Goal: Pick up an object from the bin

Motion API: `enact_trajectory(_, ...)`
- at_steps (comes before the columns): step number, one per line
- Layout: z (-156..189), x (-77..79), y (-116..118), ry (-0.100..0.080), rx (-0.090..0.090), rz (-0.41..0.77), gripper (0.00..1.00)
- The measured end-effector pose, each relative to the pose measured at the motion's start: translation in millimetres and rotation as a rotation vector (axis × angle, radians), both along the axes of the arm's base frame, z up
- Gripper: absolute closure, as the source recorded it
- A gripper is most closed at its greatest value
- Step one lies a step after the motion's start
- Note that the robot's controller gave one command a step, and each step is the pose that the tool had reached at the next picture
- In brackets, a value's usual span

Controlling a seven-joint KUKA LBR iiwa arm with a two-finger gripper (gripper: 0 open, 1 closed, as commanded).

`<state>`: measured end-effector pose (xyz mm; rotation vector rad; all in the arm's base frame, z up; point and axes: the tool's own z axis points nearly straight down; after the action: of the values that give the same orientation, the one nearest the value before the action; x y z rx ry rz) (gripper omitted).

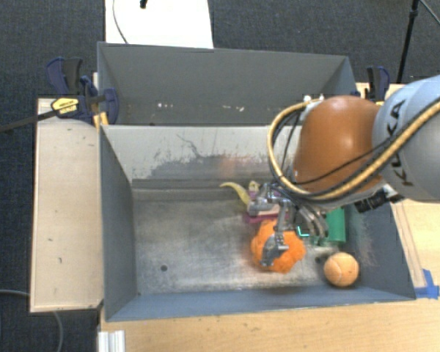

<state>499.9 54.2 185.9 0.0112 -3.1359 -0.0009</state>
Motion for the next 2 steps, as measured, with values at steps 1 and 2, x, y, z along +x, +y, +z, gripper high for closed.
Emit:
enact_trajectory(1, 4, 1.8, 0, -0.008, 0.000, -0.001, 0.00)
enact_trajectory(2, -51, 8.1, -38, -0.015, 0.000, 0.021, 0.00)
